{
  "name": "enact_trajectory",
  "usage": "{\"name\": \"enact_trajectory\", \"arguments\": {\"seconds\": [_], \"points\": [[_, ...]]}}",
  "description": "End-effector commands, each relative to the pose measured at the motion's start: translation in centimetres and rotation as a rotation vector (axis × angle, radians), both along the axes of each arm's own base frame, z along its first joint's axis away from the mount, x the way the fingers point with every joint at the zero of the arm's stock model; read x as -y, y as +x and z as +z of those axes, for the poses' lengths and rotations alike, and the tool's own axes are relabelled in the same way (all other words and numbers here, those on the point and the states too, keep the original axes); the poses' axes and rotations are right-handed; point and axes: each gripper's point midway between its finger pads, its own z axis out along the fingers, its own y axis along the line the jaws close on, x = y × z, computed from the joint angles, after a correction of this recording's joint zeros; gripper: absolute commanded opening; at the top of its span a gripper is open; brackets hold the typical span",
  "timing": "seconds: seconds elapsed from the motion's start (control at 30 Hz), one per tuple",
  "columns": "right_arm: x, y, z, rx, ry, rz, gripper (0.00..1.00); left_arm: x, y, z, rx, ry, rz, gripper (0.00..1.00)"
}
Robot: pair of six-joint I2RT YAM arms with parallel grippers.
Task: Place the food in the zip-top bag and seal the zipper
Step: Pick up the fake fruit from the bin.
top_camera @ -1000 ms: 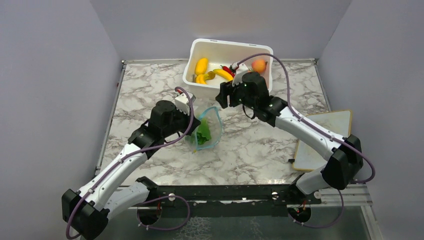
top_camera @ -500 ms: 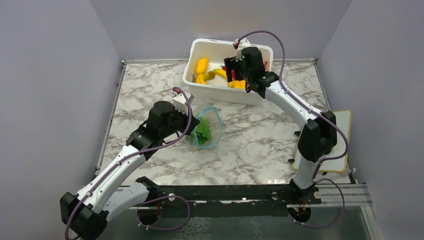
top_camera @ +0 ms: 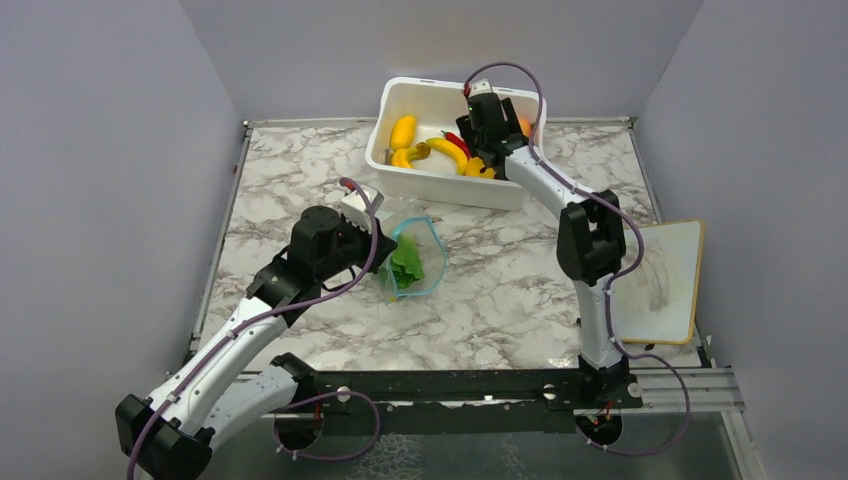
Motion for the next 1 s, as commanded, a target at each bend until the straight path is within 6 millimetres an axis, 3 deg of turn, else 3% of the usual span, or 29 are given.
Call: {"name": "enact_trajectory", "arguments": {"seconds": [0.0, 0.5, 0.67, 0.8, 0.97], "points": [[3.1, 2.3, 1.1, 0.058, -0.117, -0.088, 0.81, 0.2, -0.1, 0.8, 0.033, -0.023, -0.012, 0.00], [6.1, 7.2, -3.3, 0.049, -0.234, -0.096, 0.90, 0.0, 0.4, 0.8, 0.042, -0.005, 0.005, 0.00], [5.7, 8.5, -5.2, 0.048, -0.287, -0.032, 0.90, 0.1, 0.4, 0.6, 0.035, -0.001, 0.003, 0.00], [6.8, 9.2, -6.6, 0.021, -0.301, -0.053, 0.90, 0.1, 0.5, 0.7, 0.037, -0.002, 0.005, 0.00], [6.7, 9.2, -7.4, 0.006, -0.267, -0.055, 0.85, 0.1, 0.5, 0.7, 0.038, -0.002, 0.007, 0.00]]}}
